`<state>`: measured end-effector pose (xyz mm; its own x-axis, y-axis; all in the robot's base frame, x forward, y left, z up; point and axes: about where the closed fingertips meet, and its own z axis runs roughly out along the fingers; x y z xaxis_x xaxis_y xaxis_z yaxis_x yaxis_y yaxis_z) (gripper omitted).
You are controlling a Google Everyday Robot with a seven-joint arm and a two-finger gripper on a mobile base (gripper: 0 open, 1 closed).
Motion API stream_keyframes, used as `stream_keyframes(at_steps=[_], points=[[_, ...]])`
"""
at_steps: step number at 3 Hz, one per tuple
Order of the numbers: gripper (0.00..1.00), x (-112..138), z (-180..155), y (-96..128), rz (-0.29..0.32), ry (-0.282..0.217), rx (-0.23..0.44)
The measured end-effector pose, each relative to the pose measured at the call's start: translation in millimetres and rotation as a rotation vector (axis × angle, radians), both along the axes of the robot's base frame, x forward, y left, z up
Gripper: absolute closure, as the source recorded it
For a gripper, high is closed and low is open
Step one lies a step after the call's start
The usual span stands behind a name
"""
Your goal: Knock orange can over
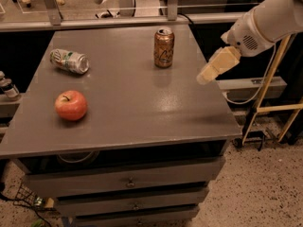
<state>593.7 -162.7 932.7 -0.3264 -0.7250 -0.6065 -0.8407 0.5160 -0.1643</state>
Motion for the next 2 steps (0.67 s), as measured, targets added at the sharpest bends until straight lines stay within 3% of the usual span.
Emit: stream_keyframes(at_steps=[2], points=[[0.00,63.3,-16.2,33.8,-0.059,-0.041,0.125]])
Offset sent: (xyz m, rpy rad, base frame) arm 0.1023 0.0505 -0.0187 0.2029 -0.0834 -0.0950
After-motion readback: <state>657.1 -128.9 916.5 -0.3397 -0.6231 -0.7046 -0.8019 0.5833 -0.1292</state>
